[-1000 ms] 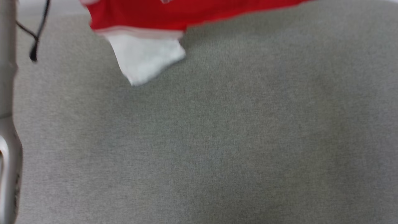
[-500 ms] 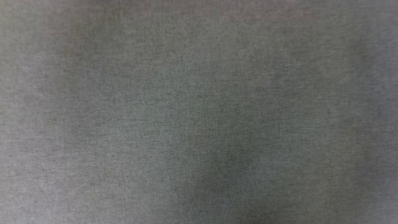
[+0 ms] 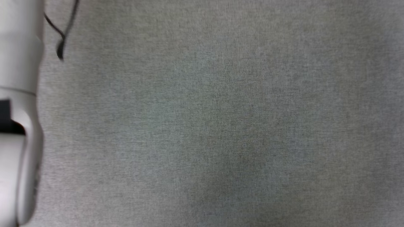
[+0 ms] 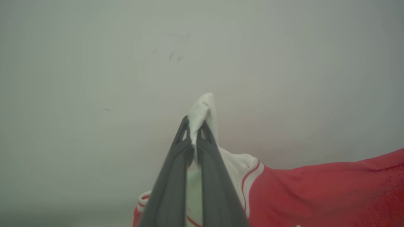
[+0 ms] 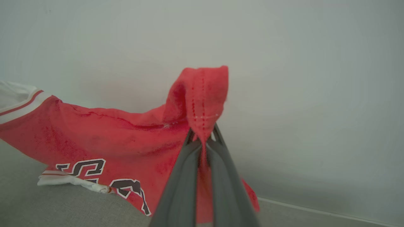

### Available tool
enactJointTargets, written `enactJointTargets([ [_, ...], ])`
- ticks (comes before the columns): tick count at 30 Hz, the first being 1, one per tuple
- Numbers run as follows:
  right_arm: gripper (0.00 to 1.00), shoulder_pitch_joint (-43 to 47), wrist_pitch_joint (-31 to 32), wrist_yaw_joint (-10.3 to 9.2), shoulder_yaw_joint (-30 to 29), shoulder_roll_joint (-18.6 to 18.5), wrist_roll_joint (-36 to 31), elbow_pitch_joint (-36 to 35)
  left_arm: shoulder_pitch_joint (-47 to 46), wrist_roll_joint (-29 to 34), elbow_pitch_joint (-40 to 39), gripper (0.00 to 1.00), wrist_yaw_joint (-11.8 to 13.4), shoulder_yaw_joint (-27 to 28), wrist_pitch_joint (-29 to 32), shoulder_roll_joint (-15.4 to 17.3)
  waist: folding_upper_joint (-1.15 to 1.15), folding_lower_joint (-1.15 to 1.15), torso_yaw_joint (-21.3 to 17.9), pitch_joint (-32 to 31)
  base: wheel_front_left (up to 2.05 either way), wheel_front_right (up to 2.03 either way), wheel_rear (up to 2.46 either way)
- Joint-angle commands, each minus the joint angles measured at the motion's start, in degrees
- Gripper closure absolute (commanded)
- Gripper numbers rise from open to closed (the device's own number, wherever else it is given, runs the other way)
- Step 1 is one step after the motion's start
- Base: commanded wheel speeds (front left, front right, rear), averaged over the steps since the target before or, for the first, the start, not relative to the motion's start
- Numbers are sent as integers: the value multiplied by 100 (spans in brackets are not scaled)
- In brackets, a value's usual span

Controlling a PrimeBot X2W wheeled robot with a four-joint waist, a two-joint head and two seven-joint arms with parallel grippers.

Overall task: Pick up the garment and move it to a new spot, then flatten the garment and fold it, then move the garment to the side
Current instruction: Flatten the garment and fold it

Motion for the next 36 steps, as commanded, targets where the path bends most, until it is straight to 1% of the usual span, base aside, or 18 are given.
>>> enactJointTargets([
  [1, 100, 256, 9, -4, 85, -8, 44, 115, 253, -78, 106, 100, -52, 33, -45, -43, 0, -1, 36, -164, 0, 0, 0],
  [4, 100, 657, -38, -4, 217, -27, 207, 263, 713, -200, 283, 100, -171, 75, -89, -116, 0, -1, 77, -402, 0, 0, 0],
  [9, 100, 1544, -227, -4, 480, -83, 469, 284, 1756, -431, 303, 100, -334, 209, -127, -70, 0, -1, 90, -951, 0, 0, 0],
  [13, 100, 2381, -371, -4, 694, -219, 693, 142, 2763, -529, 64, 100, -394, 237, -141, -33, 0, -1, 123, -1381, 0, 0, 0],
  [15, 100, 2783, -454, -4, 780, -293, 790, 9, 3244, -615, -151, 100, -416, 358, -144, 37, 0, -1, 126, -1593, 0, 0, 0],
  [17, 100, 3182, -545, -4, 855, -368, 906, -176, 3713, -702, -418, 100, -420, 457, -145, 98, 0, -1, 120, -1765, 0, 0, 0],
  [18, 100, 3419, -566, -4, 905, -402, 921, -259, 3994, -710, -560, 100, -379, 510, -145, 151, 0, -1, 100, -1876, 0, 0, 0],
  [21, 100, 4020, -637, -5, 1008, -534, 989, -561, 4799, -766, -1101, 100, -230, 607, -146, 254, 0, -1, 68, -2161, 0, 0, 0],
  [23, 100, 4409, -637, -5, 1030, -619, 1031, -791, 5330, -790, -1554, 100, -85, 656, -134, 341, 0, -1, 60, -2345, 0, 0, 0],
  [24, 100, 4409, -637, -5, 1030, -619, 1031, -791, 5330, -790, -1554, 100, -85, 656, -134, 341, 0, -1, 60, -2345, 0, 0, 0],
  [25, 100, 4601, -632, -5, 1031, -646, 1052, -913, 5607, -805, -1777, 100, -3, 677, -91, 370, 0, -1, 57, -2434, 0, 0, 0],
  [29, 100, 5402, -603, -6, 931, -807, 1025, -1543, 6811, -846, -3000, 100, 500, 737, 165, 477, 0, -1, 14, -2777, 0, 0, 0],
  [31, 100, 5822, -527, -7, 812, -873, 984, -1908, 7388, -872, -3694, 100, 772, 793, 367, 597, 0, -1, 4, -2897, 0, 0, 0],
  [36, 100, 6930, -202, -7, 228, -965, 758, -2948, 8696, -897, -5382, 100, 1464, 941, 838, 791, 0, -1, 38, -3158, 0, 0, 0],
])
